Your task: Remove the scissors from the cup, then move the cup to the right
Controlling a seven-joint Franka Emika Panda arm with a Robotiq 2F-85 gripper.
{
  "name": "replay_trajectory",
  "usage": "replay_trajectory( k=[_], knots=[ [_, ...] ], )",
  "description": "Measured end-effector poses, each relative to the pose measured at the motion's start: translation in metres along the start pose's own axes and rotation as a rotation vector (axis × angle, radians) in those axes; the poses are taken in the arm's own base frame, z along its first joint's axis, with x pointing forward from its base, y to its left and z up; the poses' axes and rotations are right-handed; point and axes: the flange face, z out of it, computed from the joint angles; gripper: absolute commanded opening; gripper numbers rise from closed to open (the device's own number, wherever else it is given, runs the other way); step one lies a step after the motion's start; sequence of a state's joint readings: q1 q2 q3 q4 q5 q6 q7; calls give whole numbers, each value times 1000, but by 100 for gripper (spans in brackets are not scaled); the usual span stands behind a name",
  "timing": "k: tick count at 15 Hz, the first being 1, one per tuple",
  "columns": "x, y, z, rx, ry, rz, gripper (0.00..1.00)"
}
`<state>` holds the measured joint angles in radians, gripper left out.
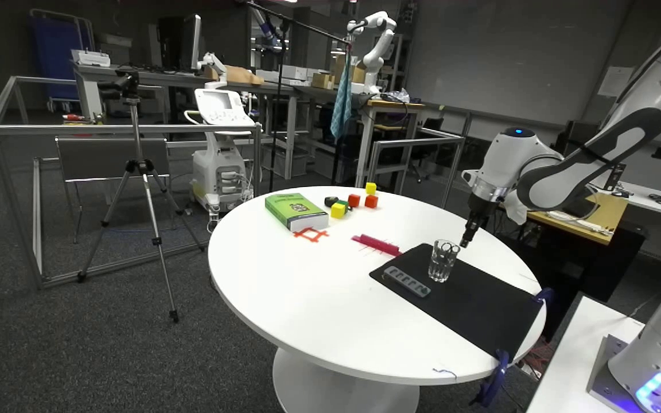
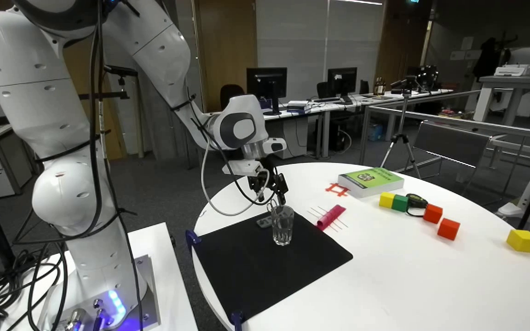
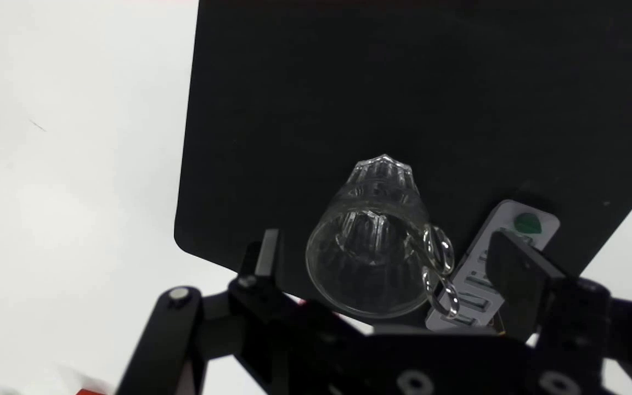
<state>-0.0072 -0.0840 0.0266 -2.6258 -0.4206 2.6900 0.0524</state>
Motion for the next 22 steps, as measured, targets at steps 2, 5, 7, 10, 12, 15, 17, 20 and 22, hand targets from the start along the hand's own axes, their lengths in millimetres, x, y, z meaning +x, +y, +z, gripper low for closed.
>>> replay_trajectory(
  k=[2,5,7,10,12,15,17,20,22],
  knots=[
    [2,1,6,-11,-10,5,100],
    [2,-1,15,-10,-27,23,100],
    [1,-2,21,-5,-38,34,100],
    [-1,-4,27,1,-53,40,100],
    [-1,-5,30,3,-59,45,100],
    [-1,-10,32,23,-65,68,100],
    [2,-17,31,47,-66,92,100],
    [6,-30,27,75,-61,111,97],
    [10,-34,25,78,-52,109,94]
  ],
)
